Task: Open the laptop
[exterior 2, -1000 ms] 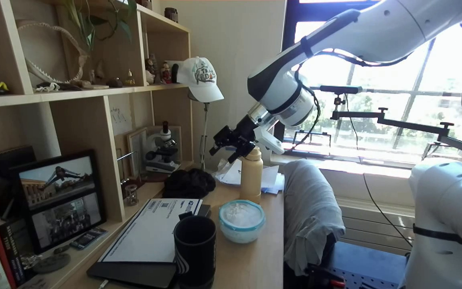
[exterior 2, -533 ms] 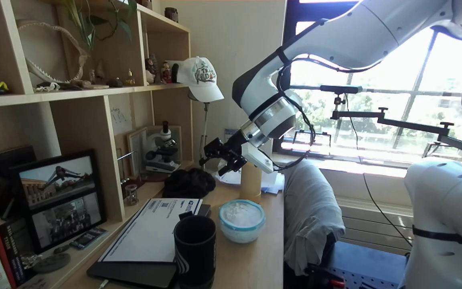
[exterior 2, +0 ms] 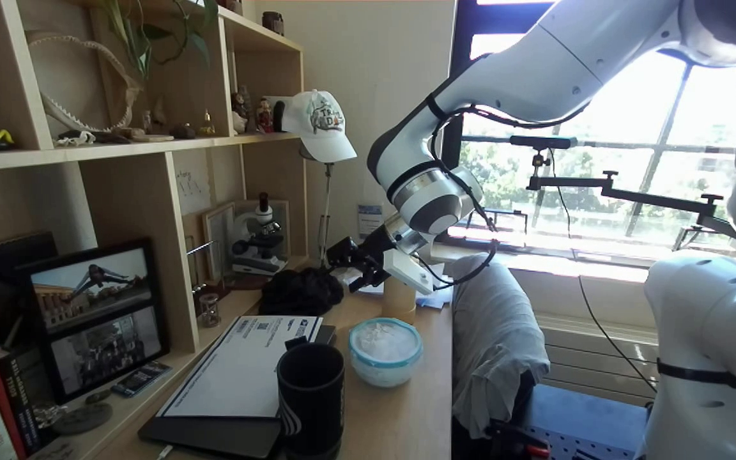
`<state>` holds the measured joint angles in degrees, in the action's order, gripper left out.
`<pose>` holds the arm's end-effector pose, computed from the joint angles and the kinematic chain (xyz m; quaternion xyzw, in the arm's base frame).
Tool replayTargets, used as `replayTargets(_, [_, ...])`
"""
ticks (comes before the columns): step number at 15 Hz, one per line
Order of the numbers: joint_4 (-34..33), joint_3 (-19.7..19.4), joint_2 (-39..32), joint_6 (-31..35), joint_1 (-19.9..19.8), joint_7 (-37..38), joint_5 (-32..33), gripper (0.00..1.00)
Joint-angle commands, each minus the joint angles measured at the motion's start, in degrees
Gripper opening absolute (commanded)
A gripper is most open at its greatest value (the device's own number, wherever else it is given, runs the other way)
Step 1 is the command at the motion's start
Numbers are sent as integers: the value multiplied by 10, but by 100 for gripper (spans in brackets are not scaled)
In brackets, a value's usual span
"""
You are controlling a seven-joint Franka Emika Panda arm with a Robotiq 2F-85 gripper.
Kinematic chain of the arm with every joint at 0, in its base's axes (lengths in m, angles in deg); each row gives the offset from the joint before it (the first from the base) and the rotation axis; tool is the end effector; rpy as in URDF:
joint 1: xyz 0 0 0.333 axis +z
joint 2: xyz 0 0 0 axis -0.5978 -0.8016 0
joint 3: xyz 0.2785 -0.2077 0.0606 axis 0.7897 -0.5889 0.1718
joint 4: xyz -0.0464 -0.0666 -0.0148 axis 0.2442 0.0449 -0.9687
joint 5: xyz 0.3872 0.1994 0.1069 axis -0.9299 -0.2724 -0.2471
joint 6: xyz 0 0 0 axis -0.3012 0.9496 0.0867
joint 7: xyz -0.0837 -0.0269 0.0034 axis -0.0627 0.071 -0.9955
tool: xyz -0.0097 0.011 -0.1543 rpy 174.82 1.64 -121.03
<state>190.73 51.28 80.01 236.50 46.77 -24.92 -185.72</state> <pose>0.5042 -0.2058 0.2715 -0.8376 0.3719 -0.3514 0.1913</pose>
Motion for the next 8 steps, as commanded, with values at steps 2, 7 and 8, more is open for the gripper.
replayTargets(2, [-1, 0, 0, 0, 0, 0, 0, 100])
replayTargets(7, [-12, 1, -15, -10, 2, -16, -22, 100])
replayTargets(8, [-19, 1, -28, -17, 2, -26, -43, 100])
